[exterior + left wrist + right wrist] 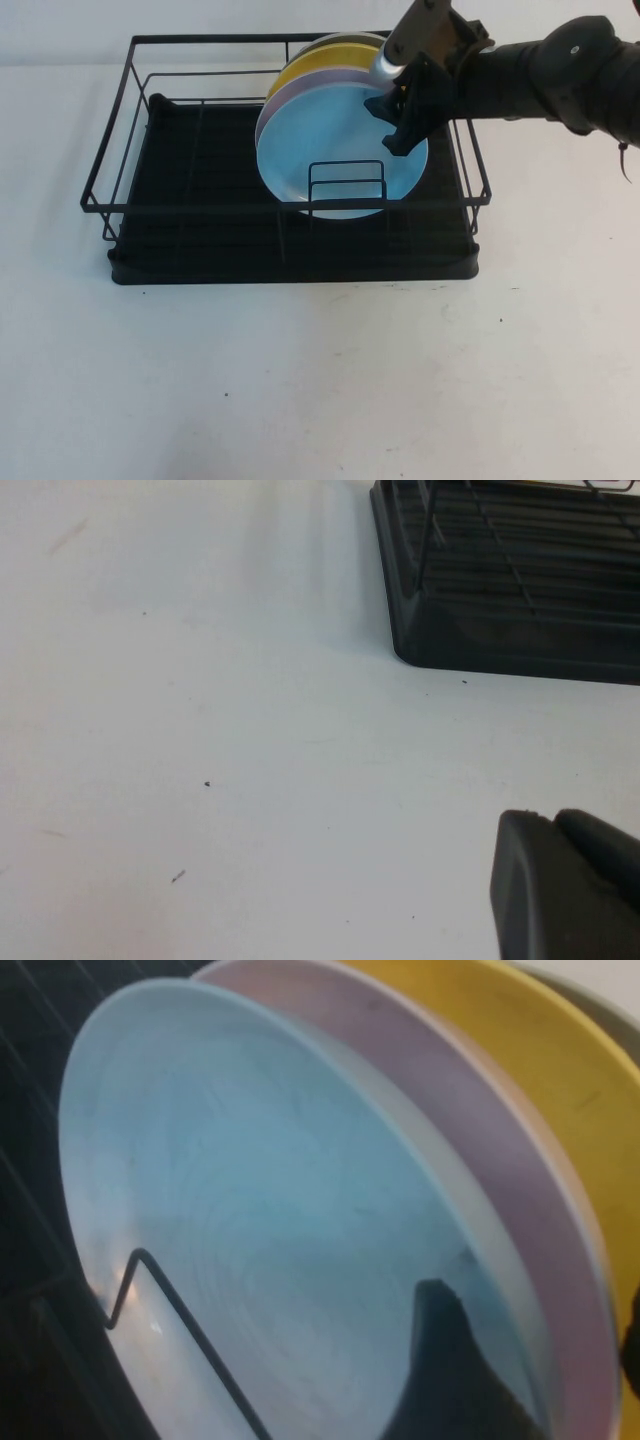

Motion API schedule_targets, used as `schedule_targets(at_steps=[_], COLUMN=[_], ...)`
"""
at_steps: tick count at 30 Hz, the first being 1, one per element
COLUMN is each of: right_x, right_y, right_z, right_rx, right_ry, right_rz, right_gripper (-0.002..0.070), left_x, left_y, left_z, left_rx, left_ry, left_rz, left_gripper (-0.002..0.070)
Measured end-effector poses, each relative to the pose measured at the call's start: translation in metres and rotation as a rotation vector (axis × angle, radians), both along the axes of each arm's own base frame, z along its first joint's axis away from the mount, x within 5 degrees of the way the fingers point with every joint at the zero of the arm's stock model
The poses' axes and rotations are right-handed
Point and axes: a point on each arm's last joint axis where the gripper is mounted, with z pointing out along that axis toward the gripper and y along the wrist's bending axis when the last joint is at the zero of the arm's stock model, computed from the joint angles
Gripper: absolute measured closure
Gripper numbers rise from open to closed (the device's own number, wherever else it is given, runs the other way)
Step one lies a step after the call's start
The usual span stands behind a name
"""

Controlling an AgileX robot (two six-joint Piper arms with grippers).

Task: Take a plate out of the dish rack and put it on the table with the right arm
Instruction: Grasp the plate from the shelf

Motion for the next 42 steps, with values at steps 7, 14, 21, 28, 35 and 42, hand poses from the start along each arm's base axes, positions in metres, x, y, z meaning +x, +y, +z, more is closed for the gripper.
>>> schedule_targets(at_steps=[7, 14, 21, 28, 35, 42], right_x=[0.002, -0.007, -0.024, -0.018, -0.009, -0.006], right_y=[0.000, -0.002, -0.002, 0.001, 0.001, 0.001], right_z=[-0.002, 0.018, 0.040, 0.022, 0.009, 0.004], right_rx=[-0.012, -0.016, -0.002, -0.020, -0.042, -0.049], right_ry=[-0.009, -0.052, -0.045, -0.006, -0.010, -0.010], right_rz=[0.001, 0.035, 0.108, 0.114, 0.083, 0.071], right_gripper=[0.0351, 0.0363, 0.0365, 0.0365, 0.0365, 0.0365], left_x=[0.000, 0.000, 0.000, 0.000, 0.000, 0.000], left_y=[0.000, 0.000, 0.000, 0.000, 0.000, 0.000], left_z=[0.000, 0.000, 0.000, 0.000, 0.000, 0.000], left_rx=[0.000, 0.000, 0.000, 0.000, 0.000, 0.000], left_ry=[0.000, 0.000, 0.000, 0.000, 0.000, 0.000], left_rz=[0.000, 0.000, 0.000, 0.000, 0.000, 0.000], left_gripper=[0.0679, 0.0679, 0.0679, 0.0679, 0.0679, 0.0679])
